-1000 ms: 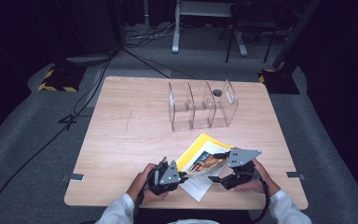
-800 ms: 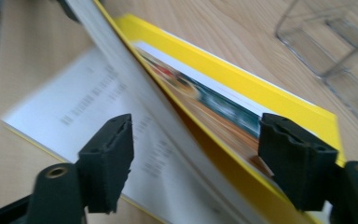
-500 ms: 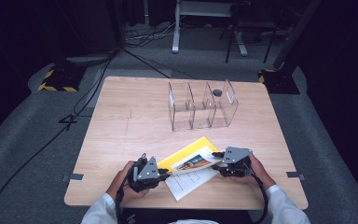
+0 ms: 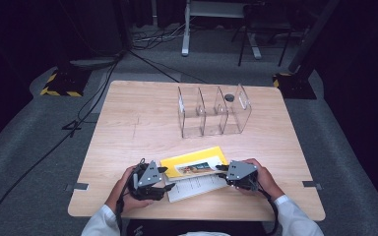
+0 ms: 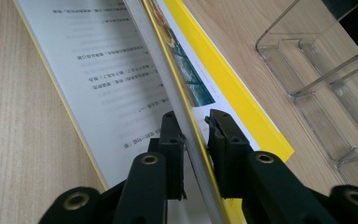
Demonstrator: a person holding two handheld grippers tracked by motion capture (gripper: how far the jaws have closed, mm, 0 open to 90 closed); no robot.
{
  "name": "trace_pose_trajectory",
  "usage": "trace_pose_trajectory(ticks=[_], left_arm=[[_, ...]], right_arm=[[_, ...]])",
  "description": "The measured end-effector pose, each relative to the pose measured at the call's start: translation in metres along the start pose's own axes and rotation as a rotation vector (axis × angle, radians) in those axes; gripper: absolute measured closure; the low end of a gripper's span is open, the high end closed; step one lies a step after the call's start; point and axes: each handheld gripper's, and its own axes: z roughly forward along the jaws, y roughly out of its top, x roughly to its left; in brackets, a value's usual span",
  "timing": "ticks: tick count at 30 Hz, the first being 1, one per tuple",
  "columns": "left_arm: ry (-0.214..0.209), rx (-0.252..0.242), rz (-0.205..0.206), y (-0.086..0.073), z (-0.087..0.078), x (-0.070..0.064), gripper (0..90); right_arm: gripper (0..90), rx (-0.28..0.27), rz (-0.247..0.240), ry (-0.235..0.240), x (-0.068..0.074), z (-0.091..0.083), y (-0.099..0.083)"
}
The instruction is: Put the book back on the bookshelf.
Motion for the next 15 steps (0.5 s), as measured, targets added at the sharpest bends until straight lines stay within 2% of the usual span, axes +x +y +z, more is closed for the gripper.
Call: trace_pose_trajectory(ticks=[2,3,6,8,9,11,12,13,15], left_arm=[[0.005,-0.001,0.007,0.004,0.002,-0.003,32.7],[0.031,0.008,0.009,0.012,0.008,-0.008,30.6],[0.051,0.006,0.007,0.020,0.018,-0.013,29.1],[0.058,0.024,0.012,0.023,0.022,-0.015,30.2],[0.076,0.046,0.017,0.024,0.026,-0.016,30.8],[0.081,0.071,0.028,0.022,0.030,-0.016,39.8],[0.081,0.071,0.028,0.022,0.030,-0.016,48.8],[0.096,0.088,0.030,0.020,0.031,-0.015,48.8],[0.104,0.098,0.036,0.017,0.032,-0.012,59.9]], right_arm=[[76.9,0.002,-0.002,0.000,0.000,0.000,0.001],[77.2,0.007,-0.008,0.003,0.000,0.000,0.003],[77.6,0.012,-0.014,0.003,0.002,0.001,0.005],[77.8,0.012,-0.017,0.002,0.003,0.002,0.007],[77.7,0.012,-0.017,0.004,0.003,0.002,0.007],[77.7,0.012,-0.013,0.004,0.003,0.002,0.007],[77.7,0.012,-0.013,0.004,0.003,0.002,0.007],[77.5,0.011,-0.007,0.004,0.003,0.002,0.007],[76.6,0.011,-0.001,0.008,0.003,0.002,0.007]])
